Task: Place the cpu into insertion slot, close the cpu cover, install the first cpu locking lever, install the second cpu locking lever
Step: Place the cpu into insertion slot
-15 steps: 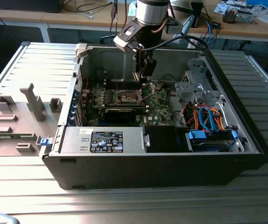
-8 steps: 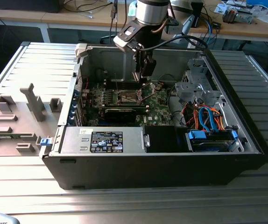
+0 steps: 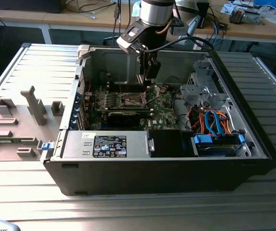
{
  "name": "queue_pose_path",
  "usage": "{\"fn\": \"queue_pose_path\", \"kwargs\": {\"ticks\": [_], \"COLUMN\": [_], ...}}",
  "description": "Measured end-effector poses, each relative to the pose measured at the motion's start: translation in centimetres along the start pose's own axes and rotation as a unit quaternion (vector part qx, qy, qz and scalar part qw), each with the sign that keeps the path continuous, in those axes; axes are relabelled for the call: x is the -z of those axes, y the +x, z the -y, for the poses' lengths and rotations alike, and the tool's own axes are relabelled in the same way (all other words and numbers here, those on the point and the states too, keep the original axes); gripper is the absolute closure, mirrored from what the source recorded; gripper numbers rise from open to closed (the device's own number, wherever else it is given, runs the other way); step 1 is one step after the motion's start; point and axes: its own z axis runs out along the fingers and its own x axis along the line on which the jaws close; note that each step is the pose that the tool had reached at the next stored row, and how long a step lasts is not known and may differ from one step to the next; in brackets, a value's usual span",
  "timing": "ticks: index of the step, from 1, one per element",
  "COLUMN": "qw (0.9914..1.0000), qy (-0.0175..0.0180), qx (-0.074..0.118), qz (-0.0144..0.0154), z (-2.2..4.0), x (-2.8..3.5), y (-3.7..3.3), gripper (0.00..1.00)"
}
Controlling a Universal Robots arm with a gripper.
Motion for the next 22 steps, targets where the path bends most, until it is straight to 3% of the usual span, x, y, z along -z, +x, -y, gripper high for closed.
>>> {"fn": "queue_pose_path", "kwargs": {"ticks": [22], "qw": [0.99994], "qy": [0.0002], "qx": [-0.011], "qz": [-0.0005], "z": [0.0], "x": [-0.02], "y": [0.0], "gripper": [0.46]}}
